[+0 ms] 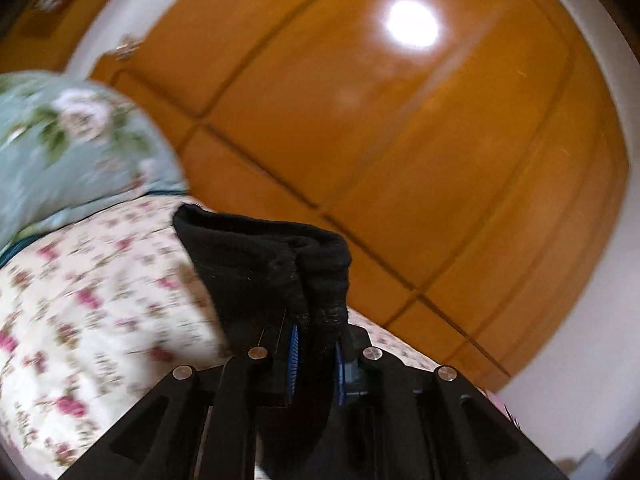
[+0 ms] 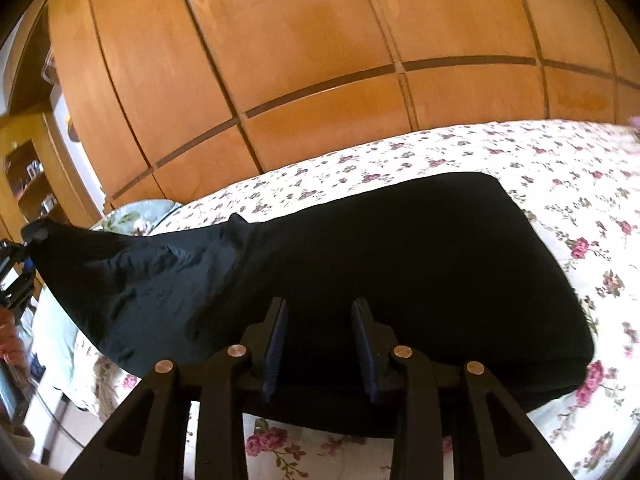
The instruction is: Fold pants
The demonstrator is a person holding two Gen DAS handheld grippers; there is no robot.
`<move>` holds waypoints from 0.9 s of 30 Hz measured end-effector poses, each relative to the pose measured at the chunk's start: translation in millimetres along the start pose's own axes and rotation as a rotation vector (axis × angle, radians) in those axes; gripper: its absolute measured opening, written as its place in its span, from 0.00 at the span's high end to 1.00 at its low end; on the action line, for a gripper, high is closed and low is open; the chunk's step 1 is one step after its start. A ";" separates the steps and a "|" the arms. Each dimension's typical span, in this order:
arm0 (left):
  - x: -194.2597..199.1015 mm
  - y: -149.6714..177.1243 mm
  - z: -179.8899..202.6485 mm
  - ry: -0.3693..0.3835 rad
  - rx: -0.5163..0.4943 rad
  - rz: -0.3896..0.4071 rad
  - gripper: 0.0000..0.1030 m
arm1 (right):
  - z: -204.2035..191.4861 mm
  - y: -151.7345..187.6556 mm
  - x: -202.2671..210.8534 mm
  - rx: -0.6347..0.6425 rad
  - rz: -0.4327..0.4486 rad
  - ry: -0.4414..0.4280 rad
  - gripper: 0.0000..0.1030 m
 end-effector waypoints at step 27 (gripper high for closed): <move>-141.7 232.2 209.6 0.345 -0.536 -0.555 0.86 | 99.6 -32.4 48.0 -0.338 0.026 -0.070 0.62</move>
Point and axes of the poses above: each gripper's, at about its wrist camera, not at the fingertips, and x roughly against the way its jaws point, z to its right, y to its underside, the point moved 8 cm from there along -x, roughly the way its jaws point, and after that the axes turned 1 degree about -z, right-handed, at the moved point
